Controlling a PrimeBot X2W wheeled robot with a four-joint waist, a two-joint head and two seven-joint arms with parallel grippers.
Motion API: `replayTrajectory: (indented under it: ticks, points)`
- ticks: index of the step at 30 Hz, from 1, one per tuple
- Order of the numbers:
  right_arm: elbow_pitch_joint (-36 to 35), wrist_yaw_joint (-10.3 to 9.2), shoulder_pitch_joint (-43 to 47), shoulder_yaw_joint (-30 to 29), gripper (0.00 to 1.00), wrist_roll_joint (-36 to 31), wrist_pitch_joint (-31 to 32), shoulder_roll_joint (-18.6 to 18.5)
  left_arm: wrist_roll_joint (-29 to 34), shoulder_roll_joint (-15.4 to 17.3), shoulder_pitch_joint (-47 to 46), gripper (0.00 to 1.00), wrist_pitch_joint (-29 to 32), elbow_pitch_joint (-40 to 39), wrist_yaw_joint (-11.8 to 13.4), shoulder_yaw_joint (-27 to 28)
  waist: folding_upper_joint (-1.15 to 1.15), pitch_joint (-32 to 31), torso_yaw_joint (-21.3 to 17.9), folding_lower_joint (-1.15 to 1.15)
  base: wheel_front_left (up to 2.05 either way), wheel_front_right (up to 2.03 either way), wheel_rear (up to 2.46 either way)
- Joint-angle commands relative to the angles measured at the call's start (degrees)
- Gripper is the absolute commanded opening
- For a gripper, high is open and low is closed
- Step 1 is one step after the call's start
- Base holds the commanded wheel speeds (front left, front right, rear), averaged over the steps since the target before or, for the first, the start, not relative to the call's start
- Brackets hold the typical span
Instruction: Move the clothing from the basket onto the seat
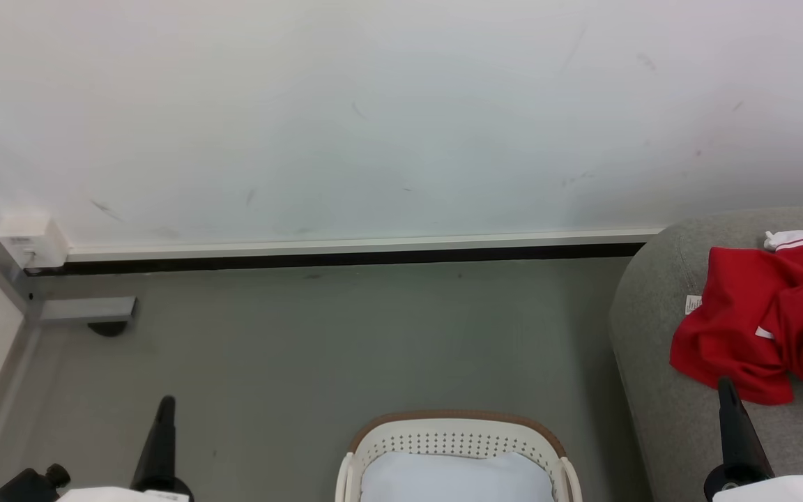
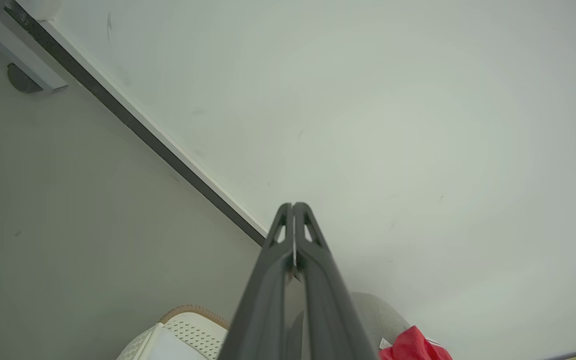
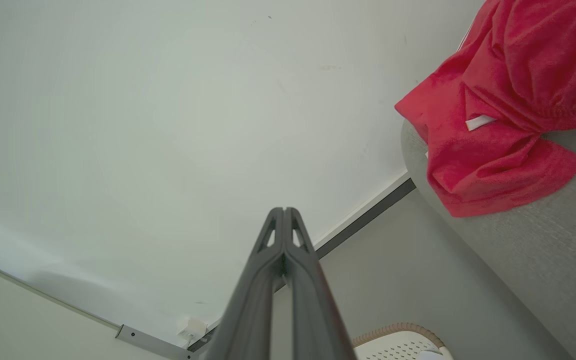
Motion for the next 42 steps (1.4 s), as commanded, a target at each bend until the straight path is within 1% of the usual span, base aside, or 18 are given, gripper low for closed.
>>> replayTrajectory:
  ticks: [1,24,42]
  points:
    - [-0.3,-0.05,-1.6,-0.4,0.00,2.2,0.5,-0.5,-2.4,0.1,-1.4,0.00,0.5,-0.3,0.1,0.5,0.00,0.0,0.1,0.00,0.00,0.00,0.00]
    - [0.8,-0.08,-2.6,-1.8,0.00,16.5,3.5,-1.2,-15.7,-0.8,-2.9,0.00,4.2,1.0,0.1,1.6,0.00,-0.1,0.7,0.00,0.00,0.00,0.00]
    - [1.6,-0.09,-3.3,-2.9,0.00,25.5,5.7,-1.5,-24.0,-1.5,-4.0,0.00,6.6,1.8,0.1,2.3,0.00,-0.2,1.3,0.00,0.00,0.00,0.00]
